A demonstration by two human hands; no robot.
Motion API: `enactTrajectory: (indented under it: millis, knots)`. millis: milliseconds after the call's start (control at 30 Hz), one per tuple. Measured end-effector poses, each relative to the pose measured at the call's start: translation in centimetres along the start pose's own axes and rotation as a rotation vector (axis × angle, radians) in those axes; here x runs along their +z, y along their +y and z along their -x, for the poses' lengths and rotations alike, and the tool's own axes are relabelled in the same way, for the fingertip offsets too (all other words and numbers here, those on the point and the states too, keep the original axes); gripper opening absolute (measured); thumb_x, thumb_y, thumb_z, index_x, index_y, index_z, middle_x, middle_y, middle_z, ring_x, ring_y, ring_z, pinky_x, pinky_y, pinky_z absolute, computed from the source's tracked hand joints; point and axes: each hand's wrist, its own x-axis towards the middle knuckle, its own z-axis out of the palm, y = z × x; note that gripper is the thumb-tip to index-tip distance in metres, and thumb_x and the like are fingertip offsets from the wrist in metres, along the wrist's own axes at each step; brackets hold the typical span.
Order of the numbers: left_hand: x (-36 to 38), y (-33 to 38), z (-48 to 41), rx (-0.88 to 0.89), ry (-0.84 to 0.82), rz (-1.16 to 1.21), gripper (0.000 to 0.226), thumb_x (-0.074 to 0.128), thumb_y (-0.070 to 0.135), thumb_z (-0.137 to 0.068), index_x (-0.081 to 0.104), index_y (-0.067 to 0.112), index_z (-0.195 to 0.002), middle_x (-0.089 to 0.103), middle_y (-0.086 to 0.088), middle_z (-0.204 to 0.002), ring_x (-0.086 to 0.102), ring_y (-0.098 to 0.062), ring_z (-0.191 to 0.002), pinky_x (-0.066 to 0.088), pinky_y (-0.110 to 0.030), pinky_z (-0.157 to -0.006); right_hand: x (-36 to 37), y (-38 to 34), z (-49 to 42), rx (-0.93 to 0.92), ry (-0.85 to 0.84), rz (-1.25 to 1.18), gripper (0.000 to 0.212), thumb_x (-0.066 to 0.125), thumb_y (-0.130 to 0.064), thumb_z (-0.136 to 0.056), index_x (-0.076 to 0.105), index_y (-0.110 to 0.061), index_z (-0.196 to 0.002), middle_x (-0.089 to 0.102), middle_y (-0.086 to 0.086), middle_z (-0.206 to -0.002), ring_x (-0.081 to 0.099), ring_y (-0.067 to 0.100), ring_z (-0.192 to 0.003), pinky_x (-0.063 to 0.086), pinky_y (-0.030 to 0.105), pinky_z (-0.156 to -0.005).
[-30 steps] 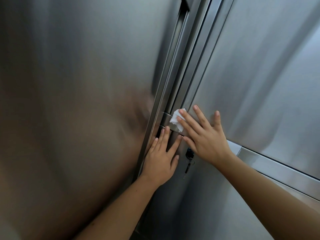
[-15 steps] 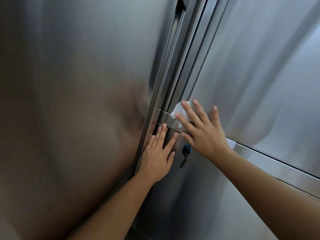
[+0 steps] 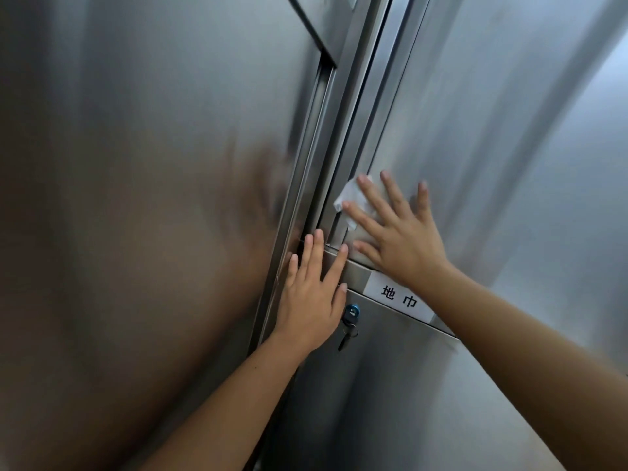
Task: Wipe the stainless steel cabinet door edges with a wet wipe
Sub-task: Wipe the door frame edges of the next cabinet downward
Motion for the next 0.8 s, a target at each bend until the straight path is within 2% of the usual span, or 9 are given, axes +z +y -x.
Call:
enactTrajectory:
  millis: [100, 233, 300, 433, 600, 733, 800]
  knots:
    - [-0.2, -0.5, 0.0, 0.015, -0.010, 0.011, 0.054, 0.021, 0.036, -0.094, 0.017, 0.021, -0.145, 0.003, -0.019, -0.152, 0.002, -0.035, -0.141, 0.005, -0.049, -0.109, 1.2, -1.1, 1.5, -0.073, -0.036, 0.013, 0.065, 0.016, -0.059, -0.095, -0.017, -0.034, -0.144, -0.029, 0.005, -0.149, -0.029, 0.033, -0.134, -0.025, 0.060, -0.099]
    - [0.0, -0.8, 0.5, 0.040, -0.010, -0.009, 0.055, 0.026, 0.032, -0.092, 0.034, 0.011, -0.142, 0.011, -0.021, -0.151, 0.008, -0.036, -0.140, 0.008, -0.051, -0.108, 0.7, -0.1, 1.1, -0.132, -0.025, 0.049, 0.061, 0.019, -0.055, -0.096, -0.010, -0.035, -0.145, -0.028, 0.004, -0.149, -0.028, 0.032, -0.134, -0.030, 0.055, -0.098]
    - [-0.1, -0.7, 0.1, 0.047, 0.011, -0.023, 0.055, 0.028, 0.030, -0.091, 0.038, 0.007, -0.140, 0.015, -0.023, -0.150, 0.012, -0.037, -0.139, 0.011, -0.052, -0.107, -0.2, 1.3, 0.1, -0.094, -0.005, 0.073, 0.059, 0.018, -0.055, -0.096, -0.005, -0.036, -0.147, -0.023, 0.003, -0.151, -0.026, 0.032, -0.135, -0.031, 0.056, -0.098]
    - [-0.5, 0.2, -2.2, 0.058, 0.045, -0.025, 0.056, 0.028, 0.030, -0.091, 0.033, 0.008, -0.143, 0.017, -0.024, -0.150, 0.013, -0.038, -0.139, 0.011, -0.053, -0.107, -2.1, 4.1, -2.2, -0.008, 0.002, 0.036, 0.059, 0.020, -0.055, -0.095, 0.002, -0.037, -0.149, -0.012, 0.002, -0.156, -0.018, 0.032, -0.141, -0.036, 0.052, -0.093]
    - [-1.6, 1.4, -6.5, 0.062, 0.125, -0.050, 0.059, 0.028, 0.031, -0.089, 0.033, 0.005, -0.142, 0.024, -0.027, -0.148, 0.015, -0.037, -0.137, 0.017, -0.054, -0.105, -3.1, 6.2, -3.8, 0.049, 0.024, 0.053, 0.059, 0.014, -0.056, -0.094, -0.006, -0.038, -0.147, -0.019, 0.001, -0.155, -0.019, 0.032, -0.141, -0.033, 0.055, -0.093]
    - [-2.7, 1.8, -9.5, 0.075, 0.178, -0.058, 0.060, 0.026, 0.034, -0.090, 0.022, 0.006, -0.143, 0.021, -0.027, -0.149, 0.012, -0.037, -0.138, 0.015, -0.055, -0.106, -3.3, 7.2, -4.4, 0.060, 0.050, 0.055, 0.058, 0.011, -0.057, -0.094, -0.014, -0.038, -0.143, -0.031, -0.001, -0.146, -0.019, 0.030, -0.141, -0.030, 0.056, -0.095]
    - [-3.4, 2.1, -10.8, 0.082, 0.204, -0.074, 0.061, 0.027, 0.035, -0.089, 0.022, 0.006, -0.143, 0.021, -0.028, -0.148, 0.016, -0.039, -0.138, 0.016, -0.056, -0.106, -3.3, 7.8, -4.6, 0.080, 0.069, 0.067, 0.059, 0.011, -0.057, -0.093, -0.016, -0.037, -0.142, -0.028, -0.001, -0.148, -0.019, 0.031, -0.141, -0.031, 0.056, -0.093]
